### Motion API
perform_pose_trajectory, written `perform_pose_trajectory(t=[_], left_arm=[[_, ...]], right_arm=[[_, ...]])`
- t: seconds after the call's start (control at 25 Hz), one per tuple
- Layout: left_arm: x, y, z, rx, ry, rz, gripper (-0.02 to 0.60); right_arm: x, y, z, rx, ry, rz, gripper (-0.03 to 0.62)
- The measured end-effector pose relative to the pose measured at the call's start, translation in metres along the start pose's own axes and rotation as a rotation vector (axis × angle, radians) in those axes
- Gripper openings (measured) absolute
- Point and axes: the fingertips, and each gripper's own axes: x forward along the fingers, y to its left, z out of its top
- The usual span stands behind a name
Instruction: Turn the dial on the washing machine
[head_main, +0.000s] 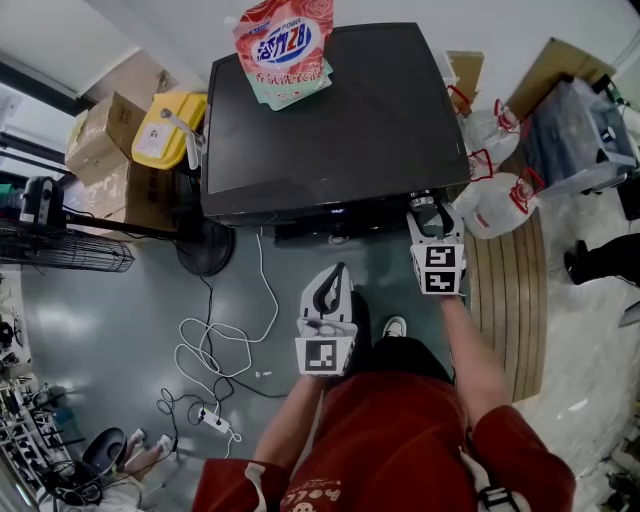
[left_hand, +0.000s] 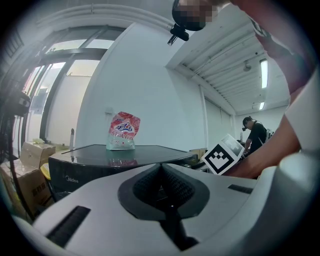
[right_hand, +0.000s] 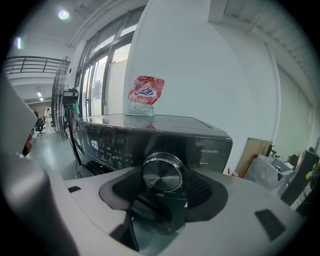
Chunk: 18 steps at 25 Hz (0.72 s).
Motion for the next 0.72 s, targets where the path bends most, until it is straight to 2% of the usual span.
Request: perform_pose_trajectory(t=[0.6,0.72], left_arm=[[-0.0002,-0.0019,-0.0008,0.002,-0.001,-0.003,0.009],[0.0,-0.0031,0.0003,0.007,-0.004,-0.005,0.009]], right_arm=[[0.0015,-0.0071,-0.0053,0.355,-0.079,0.143,0.262],[0.001,-0.0082,-0.0053,0.389,-0.091,0.159,0.262]])
